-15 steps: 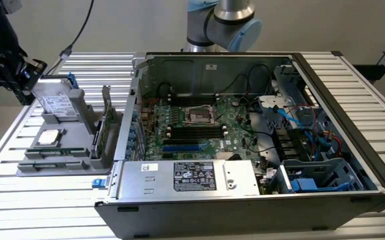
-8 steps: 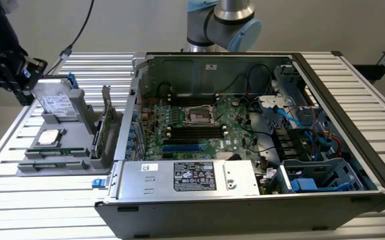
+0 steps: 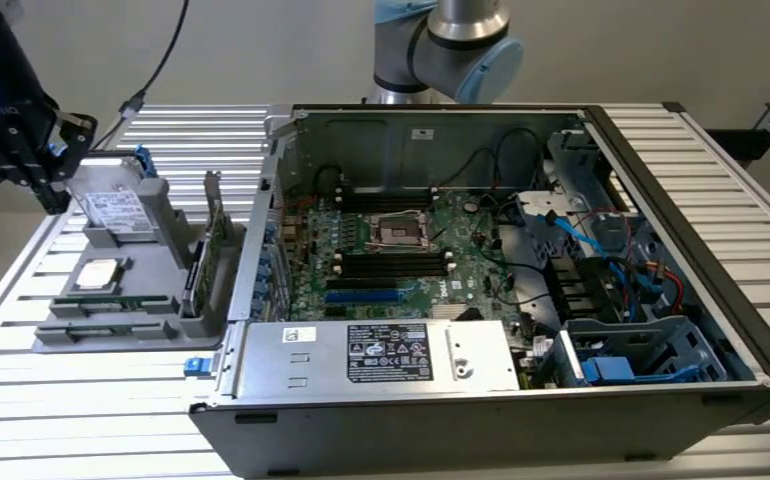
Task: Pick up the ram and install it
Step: 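Pick up the ram and move it above insertion slot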
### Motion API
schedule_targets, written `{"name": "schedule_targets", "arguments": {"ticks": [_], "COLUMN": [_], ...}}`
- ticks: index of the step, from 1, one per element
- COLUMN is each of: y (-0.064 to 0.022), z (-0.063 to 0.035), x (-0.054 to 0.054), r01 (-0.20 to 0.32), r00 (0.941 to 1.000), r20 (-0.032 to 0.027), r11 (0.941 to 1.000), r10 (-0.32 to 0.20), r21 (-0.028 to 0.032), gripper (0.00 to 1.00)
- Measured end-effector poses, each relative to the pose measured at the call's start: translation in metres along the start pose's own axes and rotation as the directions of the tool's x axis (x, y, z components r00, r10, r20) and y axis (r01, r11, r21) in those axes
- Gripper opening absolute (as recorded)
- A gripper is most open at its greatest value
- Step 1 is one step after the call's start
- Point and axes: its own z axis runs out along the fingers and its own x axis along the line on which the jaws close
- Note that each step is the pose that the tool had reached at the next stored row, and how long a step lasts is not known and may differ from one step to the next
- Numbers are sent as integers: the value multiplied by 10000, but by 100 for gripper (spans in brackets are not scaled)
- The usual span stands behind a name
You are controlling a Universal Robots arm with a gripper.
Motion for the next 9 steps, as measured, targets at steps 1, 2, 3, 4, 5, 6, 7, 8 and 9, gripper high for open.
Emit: {"name": "schedule_targets", "arguments": {"ticks": [1,2,3,4,5,6,7,8,9], "y": [-1,-1,-1,-1,-1,-1,-2,-2,-3], "z": [1,4,8,11,16,21,27,34,41], "x": [0,0,0,0,-1,-1,-1,-1,-1], "r01": [182,361,541,726,910,1090,1261,1440,1622], "r00": [9998,9993,9985,9974,9958,9940,9920,9896,9868], "r20": [8,16,21,18,13,6,-3,-14,-26], "r11": [9998,9993,9985,9974,9958,9940,9920,9895,9867], "r10": [-182,-361,-541,-726,-910,-1090,-1261,-1440,-1621], "r21": [15,28,40,52,62,72,79,88,95], "gripper": [10,10,10,10,10,10,10,10,10]}}
